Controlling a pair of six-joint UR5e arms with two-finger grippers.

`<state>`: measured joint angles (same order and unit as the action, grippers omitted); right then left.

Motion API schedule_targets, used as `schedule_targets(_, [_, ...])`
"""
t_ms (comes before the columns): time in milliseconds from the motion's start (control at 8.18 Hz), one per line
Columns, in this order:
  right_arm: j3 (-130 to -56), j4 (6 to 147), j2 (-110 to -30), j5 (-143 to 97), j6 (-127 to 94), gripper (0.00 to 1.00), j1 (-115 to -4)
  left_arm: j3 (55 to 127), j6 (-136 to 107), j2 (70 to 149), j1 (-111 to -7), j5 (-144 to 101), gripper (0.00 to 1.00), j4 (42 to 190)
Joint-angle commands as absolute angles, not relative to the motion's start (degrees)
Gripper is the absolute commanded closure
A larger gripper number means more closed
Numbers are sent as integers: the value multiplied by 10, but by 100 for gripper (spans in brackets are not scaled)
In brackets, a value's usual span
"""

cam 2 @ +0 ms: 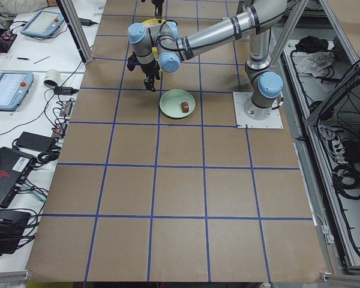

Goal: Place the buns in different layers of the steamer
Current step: 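Restack the top tier with right gripper while left gripper returns to bowl, then grasp the brown bun in the green bowl with the left gripper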

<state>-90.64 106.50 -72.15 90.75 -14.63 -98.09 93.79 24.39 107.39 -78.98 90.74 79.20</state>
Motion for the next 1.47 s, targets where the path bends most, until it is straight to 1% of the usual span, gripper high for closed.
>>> schedule_targets(0, [-910,1076,-699,904,-175,100,-1008,1038,257,1073,-714,909,9,800])
schedule_targets(245, [-909,1081,-691,904,-172,100,-1008,1075,250,1075,-706,911,9,819])
schedule_targets(367, [-909,1081,-690,903,-176,100,-1008,1077,247,1075,-705,904,9,847])
schedule_targets(856, [-912,1088,-686,901,-186,100,-1006,1078,218,1090,-707,893,10,848])
schedule_targets(1223, [-912,1091,-679,899,-186,100,-1006,1079,198,1106,-710,895,17,847])
schedule_targets(1345, [-912,1092,-678,899,-186,100,-1006,1079,198,1112,-710,895,17,846])
